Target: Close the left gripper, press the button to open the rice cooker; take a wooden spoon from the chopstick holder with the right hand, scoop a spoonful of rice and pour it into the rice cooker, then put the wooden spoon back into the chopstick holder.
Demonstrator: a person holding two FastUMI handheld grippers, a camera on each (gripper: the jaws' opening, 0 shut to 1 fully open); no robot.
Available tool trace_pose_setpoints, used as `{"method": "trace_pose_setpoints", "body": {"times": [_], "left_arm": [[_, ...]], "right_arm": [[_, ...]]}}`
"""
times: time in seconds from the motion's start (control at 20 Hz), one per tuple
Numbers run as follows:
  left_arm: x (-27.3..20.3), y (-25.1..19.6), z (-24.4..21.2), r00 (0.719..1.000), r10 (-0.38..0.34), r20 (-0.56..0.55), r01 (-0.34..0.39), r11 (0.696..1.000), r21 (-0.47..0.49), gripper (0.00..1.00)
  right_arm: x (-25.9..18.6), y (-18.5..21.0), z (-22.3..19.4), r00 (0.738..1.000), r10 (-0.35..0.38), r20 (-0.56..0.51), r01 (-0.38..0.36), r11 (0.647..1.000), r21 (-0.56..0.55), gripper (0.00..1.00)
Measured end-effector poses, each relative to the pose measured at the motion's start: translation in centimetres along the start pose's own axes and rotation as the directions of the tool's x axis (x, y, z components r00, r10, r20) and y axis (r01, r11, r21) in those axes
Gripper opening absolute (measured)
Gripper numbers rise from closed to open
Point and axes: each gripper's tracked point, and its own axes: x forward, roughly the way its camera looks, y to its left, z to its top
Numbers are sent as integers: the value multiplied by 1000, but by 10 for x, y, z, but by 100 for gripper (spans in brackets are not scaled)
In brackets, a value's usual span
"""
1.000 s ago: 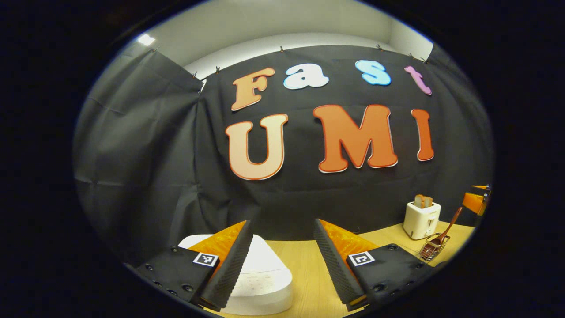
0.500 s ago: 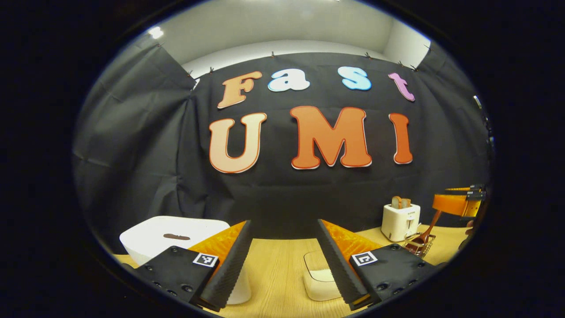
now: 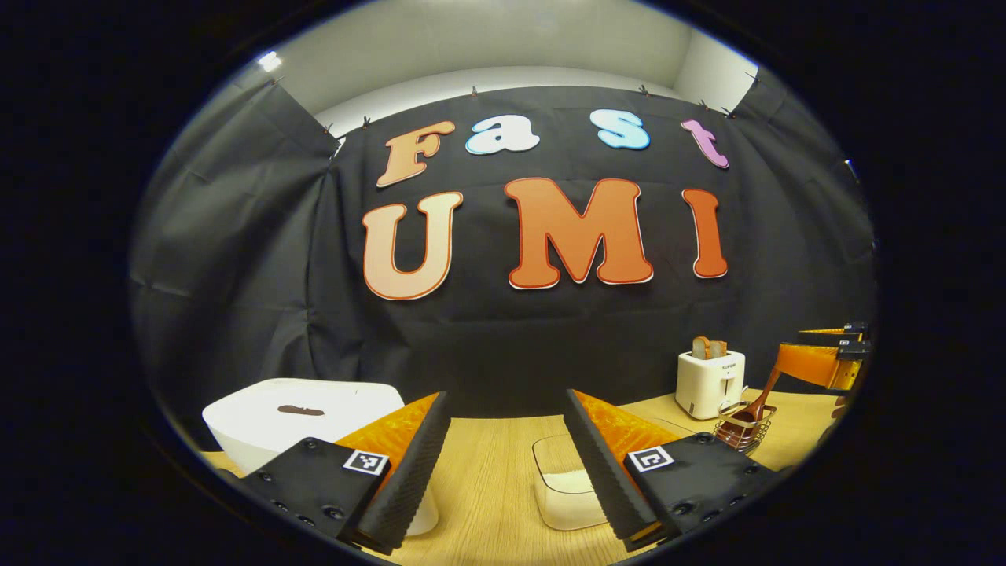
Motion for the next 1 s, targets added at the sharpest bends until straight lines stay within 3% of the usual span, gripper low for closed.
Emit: {"method": "trace_pose_setpoints", "body": {"times": [1.0], "left_arm": [[-13, 25, 12, 999, 40, 35, -39, 999, -22, 94]], "right_arm": [[-9, 10, 12, 999, 13, 41, -12, 1000, -14, 82]]}}
